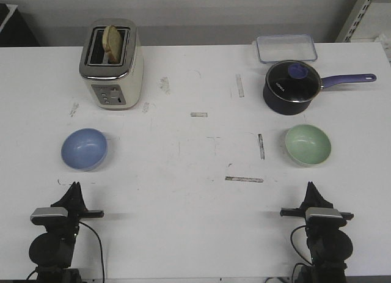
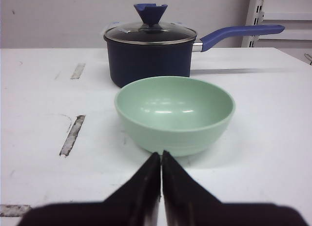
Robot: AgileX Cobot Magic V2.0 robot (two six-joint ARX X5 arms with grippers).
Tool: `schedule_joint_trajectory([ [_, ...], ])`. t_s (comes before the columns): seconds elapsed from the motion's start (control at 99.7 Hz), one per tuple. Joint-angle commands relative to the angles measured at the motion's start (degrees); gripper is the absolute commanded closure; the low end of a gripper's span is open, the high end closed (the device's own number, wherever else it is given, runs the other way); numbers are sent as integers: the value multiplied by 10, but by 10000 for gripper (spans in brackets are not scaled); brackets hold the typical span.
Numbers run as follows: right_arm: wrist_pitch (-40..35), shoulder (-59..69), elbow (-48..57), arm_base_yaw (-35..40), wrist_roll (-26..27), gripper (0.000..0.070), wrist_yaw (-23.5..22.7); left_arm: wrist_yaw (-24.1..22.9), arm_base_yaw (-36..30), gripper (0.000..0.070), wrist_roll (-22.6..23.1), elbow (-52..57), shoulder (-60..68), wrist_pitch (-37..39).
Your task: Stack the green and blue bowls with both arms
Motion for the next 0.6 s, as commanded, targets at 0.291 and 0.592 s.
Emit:
schedule_joint_trajectory([
  [0.291, 6, 0, -1, -3, 9, 700, 56, 1, 0, 698, -1, -12, -1, 7],
  [0.592, 90, 0, -1, -4, 14, 700, 38, 1, 0, 698, -1, -12, -1, 6],
])
